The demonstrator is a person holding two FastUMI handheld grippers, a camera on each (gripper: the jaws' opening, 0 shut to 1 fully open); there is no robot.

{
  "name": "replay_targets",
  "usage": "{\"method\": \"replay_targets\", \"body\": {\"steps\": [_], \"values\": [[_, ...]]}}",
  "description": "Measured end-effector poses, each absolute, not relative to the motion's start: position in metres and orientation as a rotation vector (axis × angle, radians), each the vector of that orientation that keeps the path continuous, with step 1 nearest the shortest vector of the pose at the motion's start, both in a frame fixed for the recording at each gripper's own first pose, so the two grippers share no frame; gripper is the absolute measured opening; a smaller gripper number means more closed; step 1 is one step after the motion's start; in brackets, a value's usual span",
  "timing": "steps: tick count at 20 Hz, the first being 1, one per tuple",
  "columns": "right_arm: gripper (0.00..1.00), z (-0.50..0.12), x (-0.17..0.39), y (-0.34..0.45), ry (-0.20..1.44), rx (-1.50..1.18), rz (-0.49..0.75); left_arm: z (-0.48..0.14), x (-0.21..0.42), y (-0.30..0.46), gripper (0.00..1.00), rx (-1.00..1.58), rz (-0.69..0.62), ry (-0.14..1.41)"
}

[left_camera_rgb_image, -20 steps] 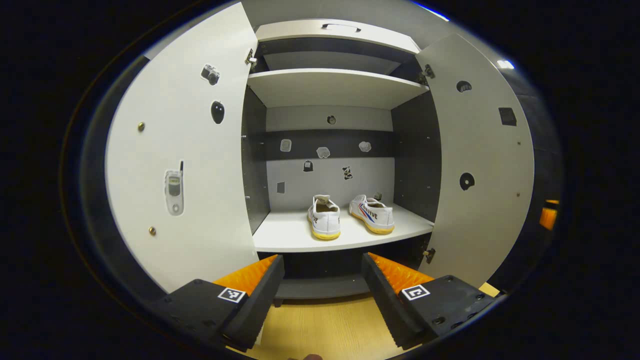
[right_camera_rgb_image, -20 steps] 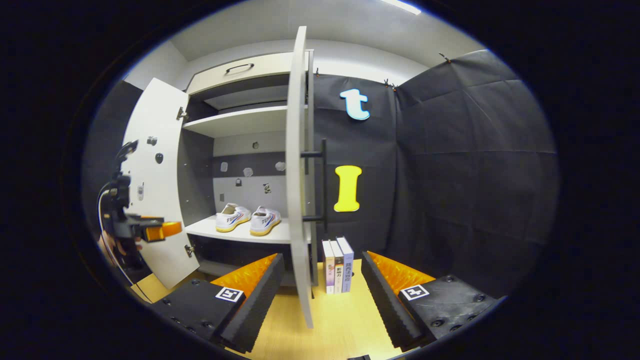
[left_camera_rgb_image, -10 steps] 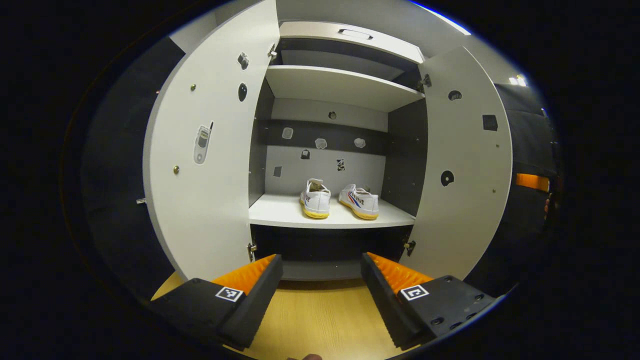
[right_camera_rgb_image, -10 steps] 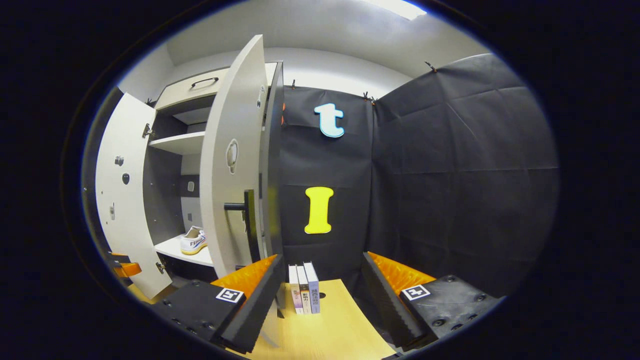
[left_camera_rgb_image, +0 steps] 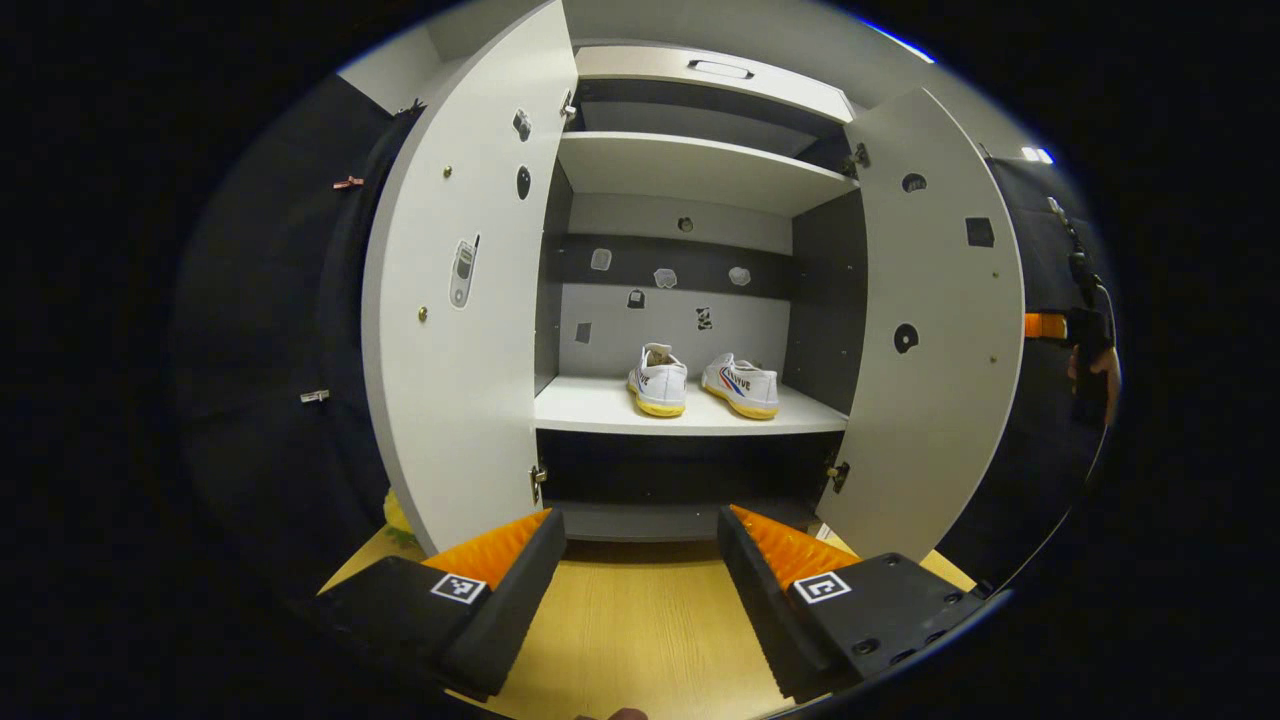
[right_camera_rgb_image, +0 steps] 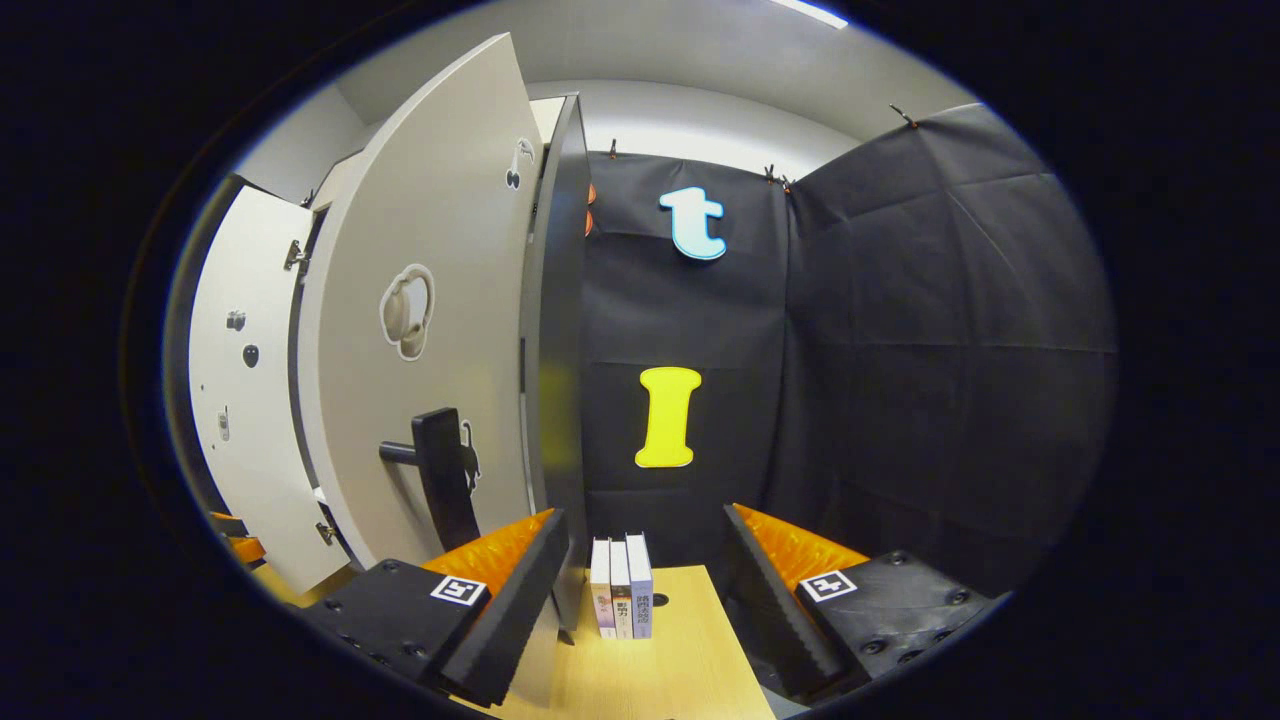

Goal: Grab one shoe with the right hand and put it into the shoe cabinet, grab the other shoe with the left hand and put it into the shoe cabinet; then close the right door with the right hand and the left door with the left hand.

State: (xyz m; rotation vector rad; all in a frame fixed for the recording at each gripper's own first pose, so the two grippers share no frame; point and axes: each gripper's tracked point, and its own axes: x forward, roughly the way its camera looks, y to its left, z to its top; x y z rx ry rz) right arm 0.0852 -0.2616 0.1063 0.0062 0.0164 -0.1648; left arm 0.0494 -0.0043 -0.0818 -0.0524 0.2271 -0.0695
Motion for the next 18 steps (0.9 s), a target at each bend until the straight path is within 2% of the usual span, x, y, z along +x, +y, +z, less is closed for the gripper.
{"method": "replay_targets", "body": {"steps": [4, 10, 11, 13, 18], "values": [[0.98, 0.103, 0.095, -0.25, 0.031, 0.0, -0.123, -0.09, 0.043, -0.008, 0.95, -0.042, -0.056, 0.243], [0.95, 0.108, 0.093, -0.239, 0.021, -0.023, -0.132, -0.087, 0.04, -0.011, 0.95, -0.055, -0.058, 0.231], [1.0, 0.112, 0.09, -0.234, 0.016, -0.019, -0.136, -0.087, 0.039, -0.008, 0.95, -0.052, -0.06, 0.232], [0.89, 0.114, 0.089, -0.221, 0.006, -0.004, -0.124, -0.087, 0.037, -0.001, 0.95, -0.048, -0.055, 0.239], [0.89, 0.116, 0.091, -0.175, 0.001, 0.007, -0.069, -0.072, 0.036, 0.015, 0.95, -0.049, -0.056, 0.21]]}}
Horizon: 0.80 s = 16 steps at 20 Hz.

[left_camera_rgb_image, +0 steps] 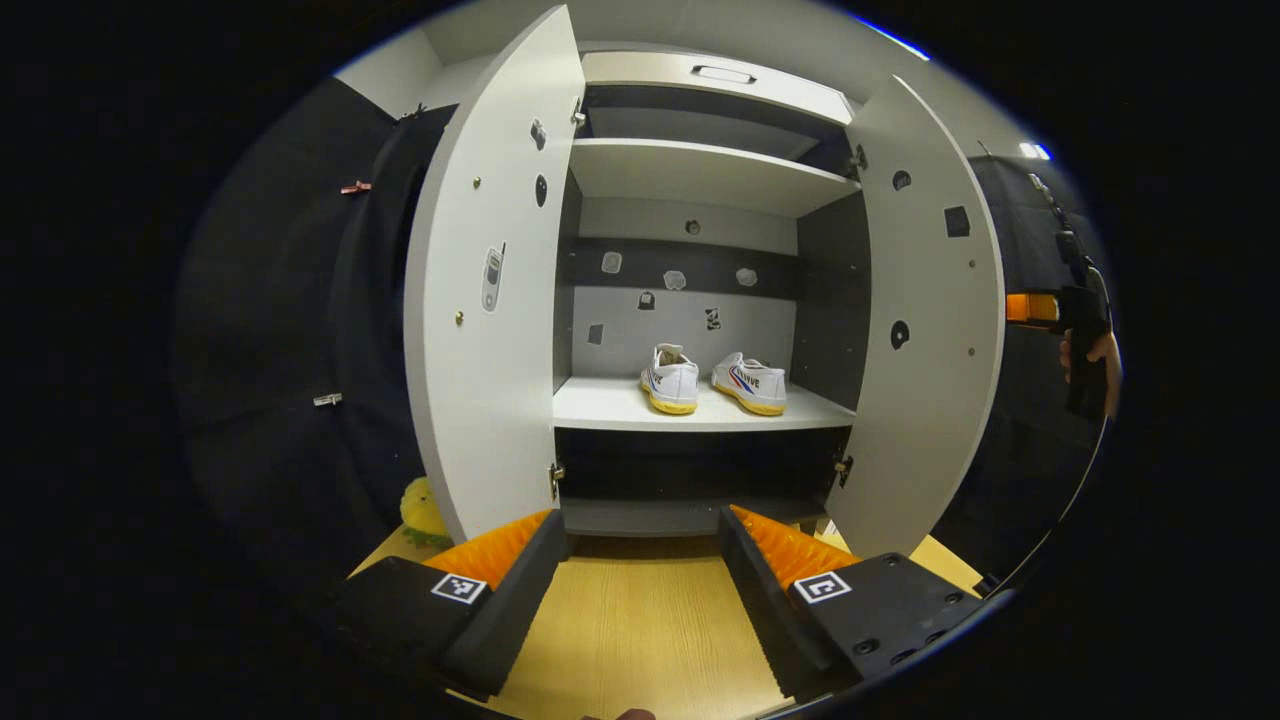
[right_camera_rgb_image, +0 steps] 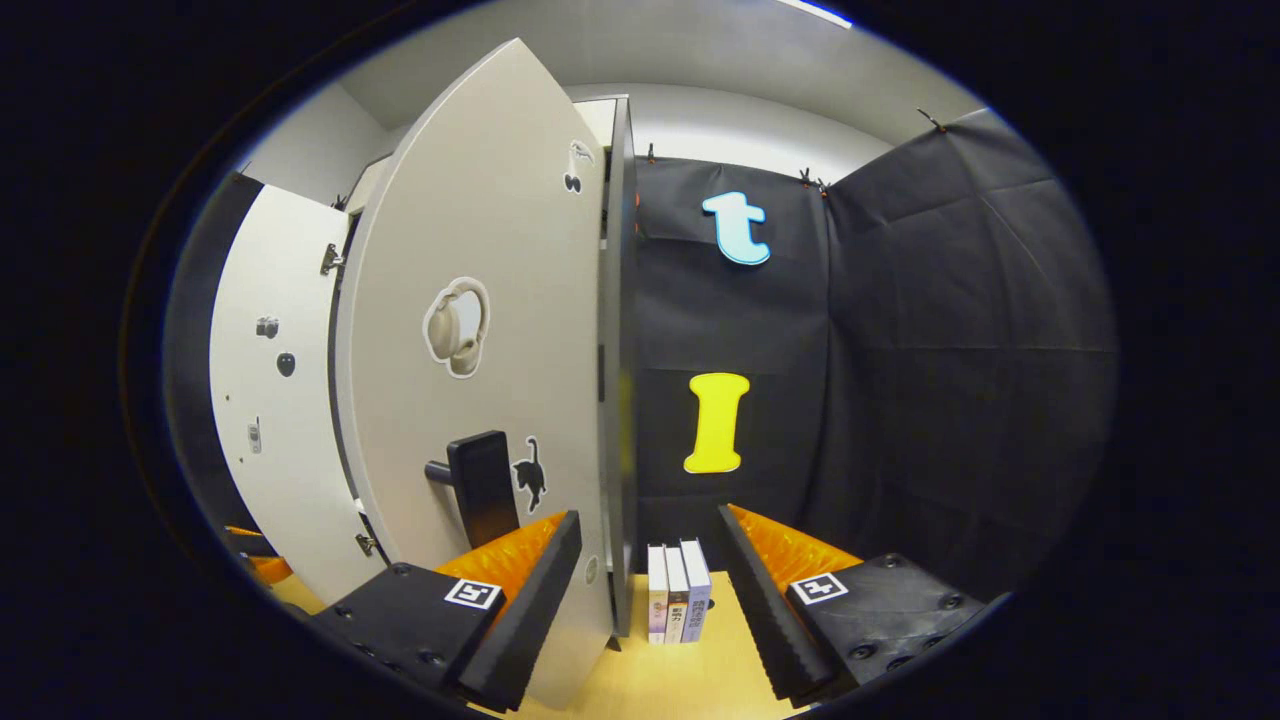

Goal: Grab one shoe with the right hand and put it into the shoe cabinet, grab the other shoe with the left hand and put it into the shoe cabinet; then close the right door with the right hand and the left door with the left hand.

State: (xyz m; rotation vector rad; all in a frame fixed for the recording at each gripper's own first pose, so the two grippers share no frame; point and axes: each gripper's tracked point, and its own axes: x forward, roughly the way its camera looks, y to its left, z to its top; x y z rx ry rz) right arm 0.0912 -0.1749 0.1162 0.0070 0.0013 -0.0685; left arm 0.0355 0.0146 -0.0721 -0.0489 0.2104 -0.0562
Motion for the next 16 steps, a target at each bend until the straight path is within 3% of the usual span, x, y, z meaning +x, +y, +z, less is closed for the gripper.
{"method": "replay_targets", "body": {"steps": [10, 13, 16], "values": [[0.9, 0.109, 0.121, -0.074, -0.002, 0.039, 0.041, -0.072, 0.012, 0.078, 0.95, -0.057, 0.04, 0.218], [0.98, 0.107, 0.129, -0.049, -0.005, 0.004, 0.048, -0.069, 0.0, 0.101, 0.95, -0.058, 0.078, 0.213], [0.98, 0.102, 0.124, -0.024, -0.002, 0.009, 0.073, -0.067, -0.008, 0.128, 0.95, -0.067, 0.118, 0.205]]}}
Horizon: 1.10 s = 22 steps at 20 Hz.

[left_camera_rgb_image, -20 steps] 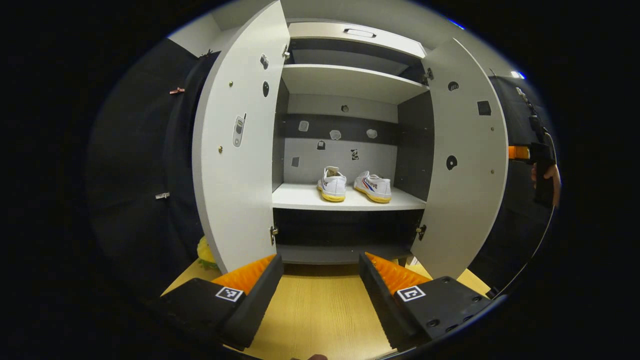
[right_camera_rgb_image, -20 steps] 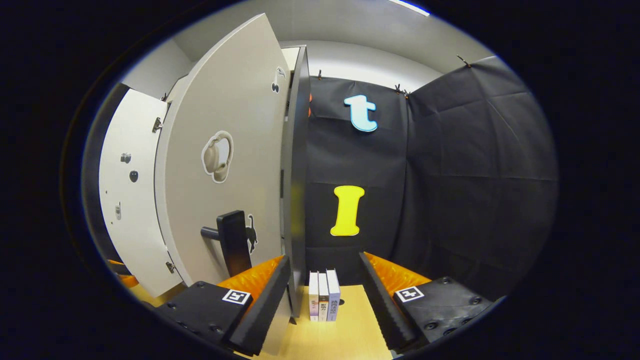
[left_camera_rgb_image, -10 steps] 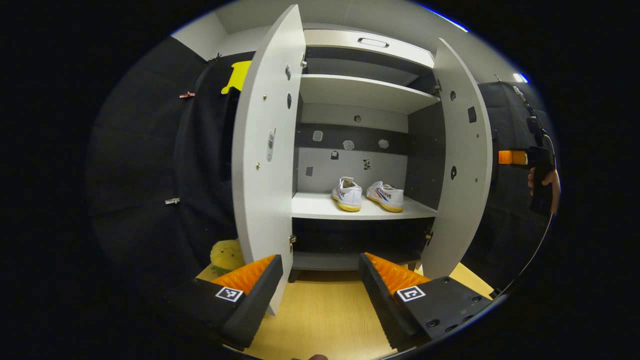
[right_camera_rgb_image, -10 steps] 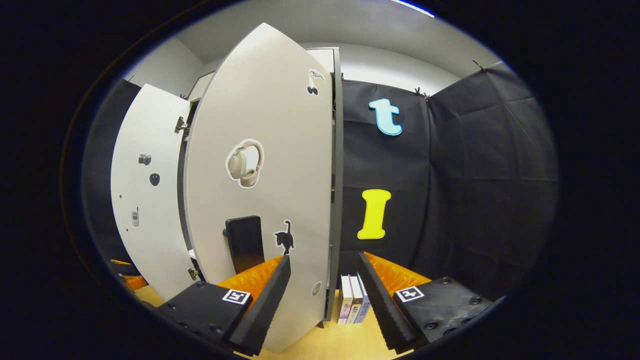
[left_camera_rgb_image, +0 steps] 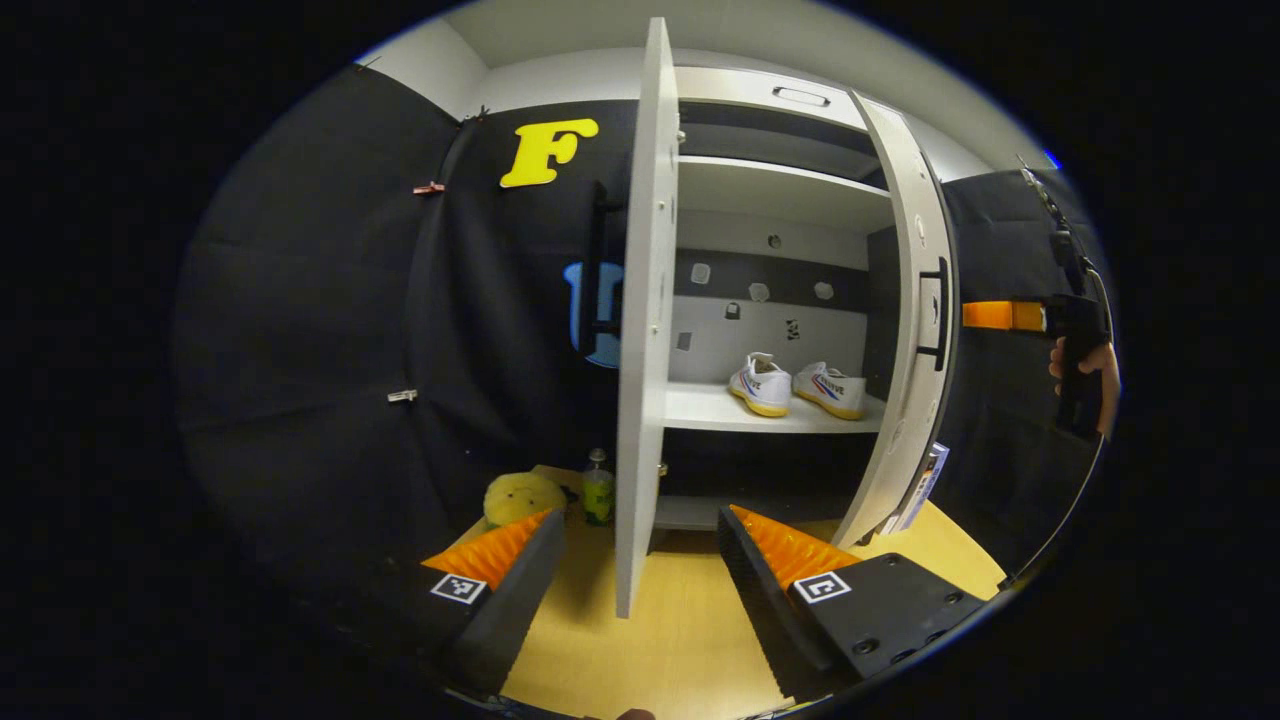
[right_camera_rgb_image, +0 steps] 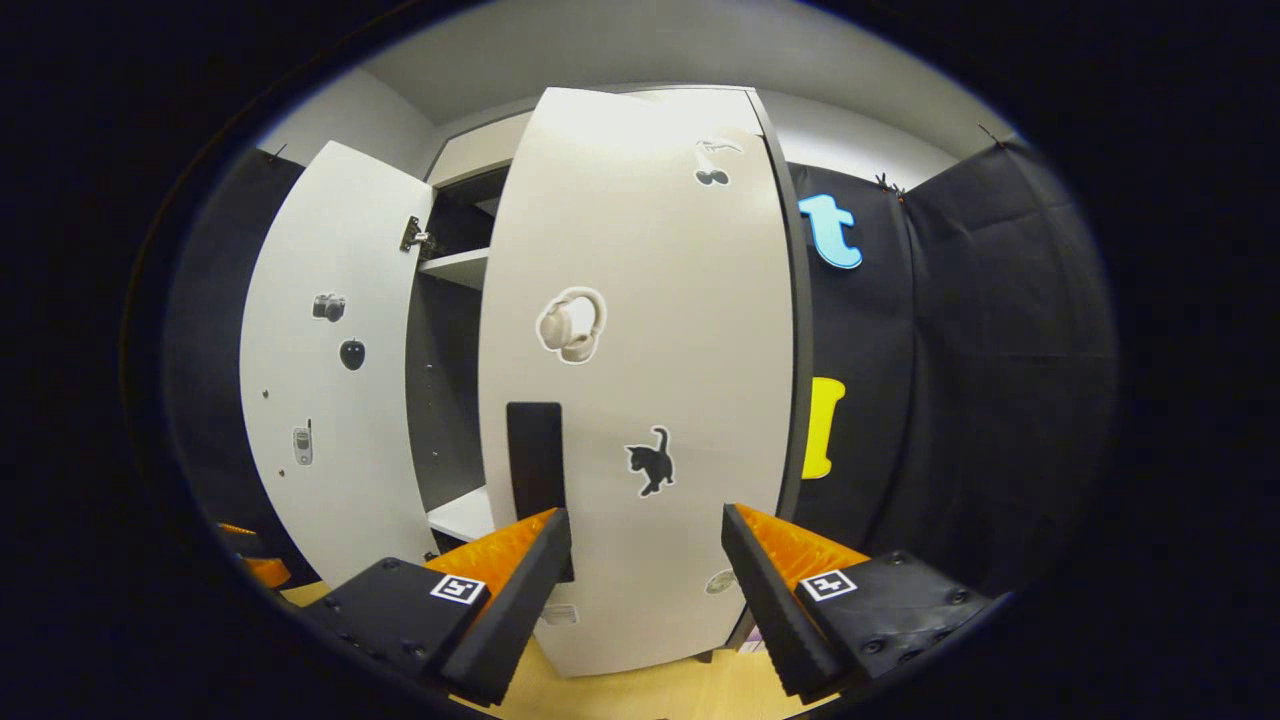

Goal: Grab one shoe with the right hand and put it into the shoe cabinet, grab the other shoe with the left hand and put it into the shoe cabinet; then close the right door with the right hand and the left door with the left hand.

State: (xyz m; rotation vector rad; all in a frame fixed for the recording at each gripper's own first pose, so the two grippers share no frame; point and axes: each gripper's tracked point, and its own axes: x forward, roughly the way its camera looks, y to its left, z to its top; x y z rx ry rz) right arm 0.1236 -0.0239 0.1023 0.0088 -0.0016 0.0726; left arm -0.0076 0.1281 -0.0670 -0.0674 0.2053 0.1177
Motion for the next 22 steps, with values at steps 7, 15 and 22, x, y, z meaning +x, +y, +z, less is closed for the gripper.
{"method": "replay_targets", "body": {"steps": [7, 15, 22], "values": [[0.98, 0.072, 0.094, -0.015, 0.045, 0.037, 0.021, -0.05, -0.005, 0.205, 0.95, -0.097, 0.184, 0.163], [0.98, 0.04, 0.058, -0.018, 0.089, 0.109, -0.106, 0.009, 0.056, 0.272, 0.95, -0.112, 0.134, 0.114], [1.0, 0.0, 0.01, -0.015, 0.148, 0.117, -0.194, 0.054, 0.112, 0.285, 0.95, -0.087, 0.044, 0.076]]}}
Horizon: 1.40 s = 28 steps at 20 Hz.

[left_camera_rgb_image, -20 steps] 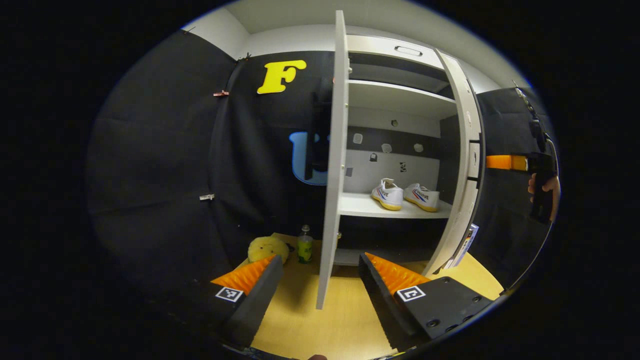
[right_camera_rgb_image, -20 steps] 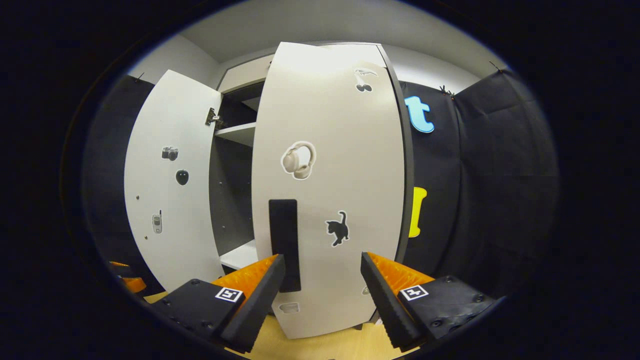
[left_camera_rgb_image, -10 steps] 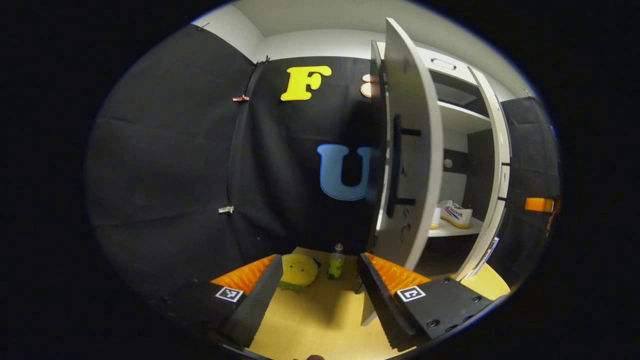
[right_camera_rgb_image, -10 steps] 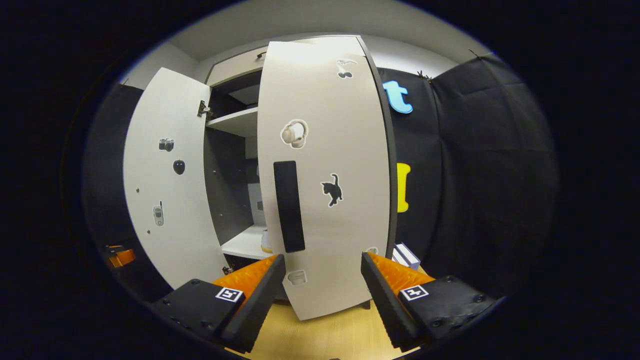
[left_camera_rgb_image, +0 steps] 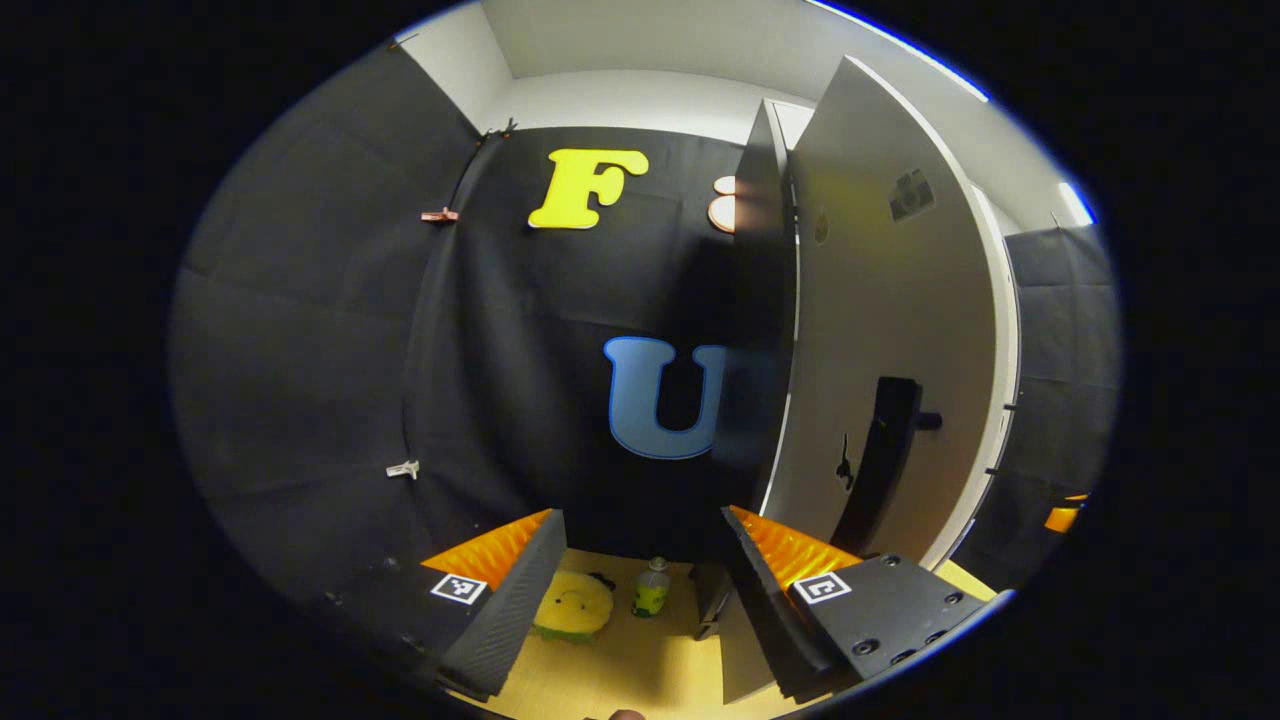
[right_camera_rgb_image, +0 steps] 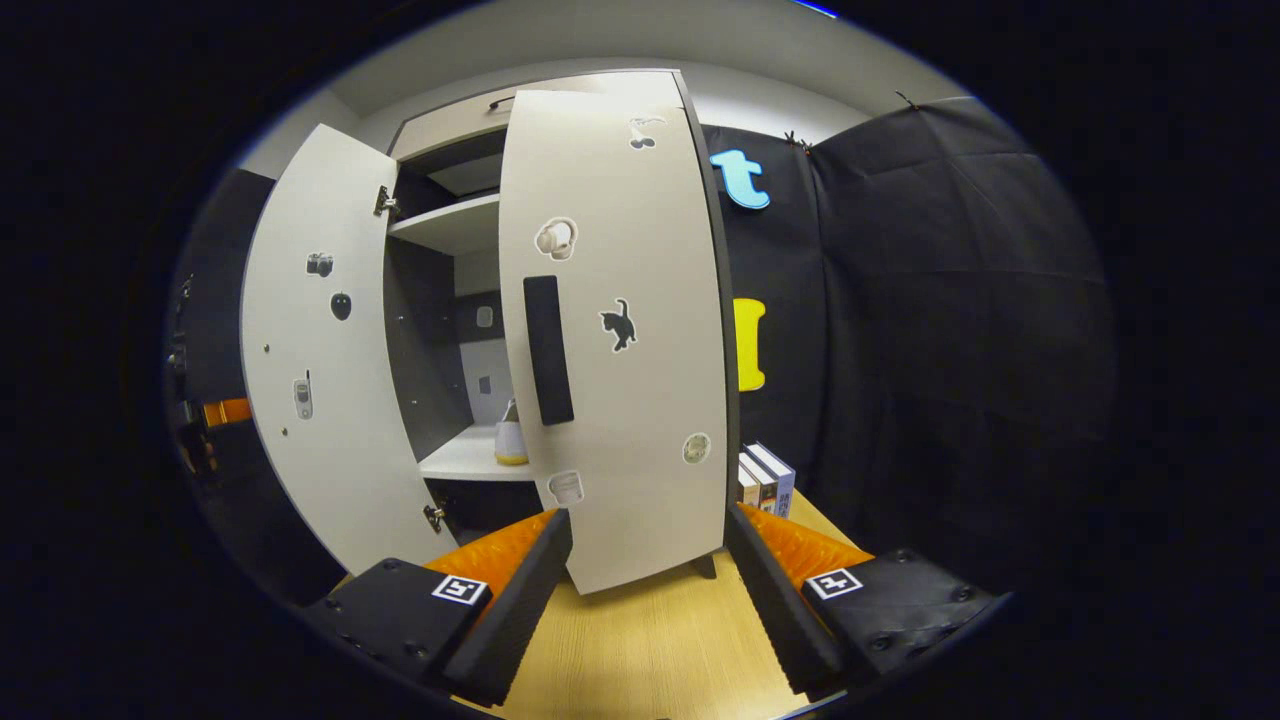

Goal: Grab one shoe with the right hand and put it into the shoe cabinet, grab the other shoe with the left hand and put it into the shoe cabinet; then close the right door with the right hand and the left door with the left hand.

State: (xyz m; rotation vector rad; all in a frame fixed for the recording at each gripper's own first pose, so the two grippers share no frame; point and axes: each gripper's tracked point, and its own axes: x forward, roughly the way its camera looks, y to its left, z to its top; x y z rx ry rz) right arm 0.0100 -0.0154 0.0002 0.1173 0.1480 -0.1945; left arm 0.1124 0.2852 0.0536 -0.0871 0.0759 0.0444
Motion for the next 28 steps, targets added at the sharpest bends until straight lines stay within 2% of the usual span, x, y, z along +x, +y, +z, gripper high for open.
{"method": "replay_targets", "body": {"steps": [8, 11, 20, 26, 28], "values": [[0.99, -0.043, -0.018, 0.003, 0.225, 0.139, -0.197, 0.055, 0.132, 0.252, 0.95, -0.034, -0.002, 0.112], [1.0, -0.051, -0.019, 0.006, 0.243, 0.145, -0.176, 0.057, 0.131, 0.251, 0.93, -0.017, 0.039, 0.102], [1.0, -0.051, -0.001, -0.007, 0.231, 0.127, -0.111, 0.054, 0.125, 0.206, 0.92, -0.033, 0.033, 0.136], [1.0, -0.045, 0.016, -0.045, 0.216, 0.096, -0.081, 0.052, 0.121, 0.168, 0.92, -0.065, 0.105, 0.132], [1.0, -0.044, 0.022, -0.056, 0.214, 0.097, -0.062, 0.05, 0.126, 0.145, 0.92, -0.08, 0.086, 0.138]]}}
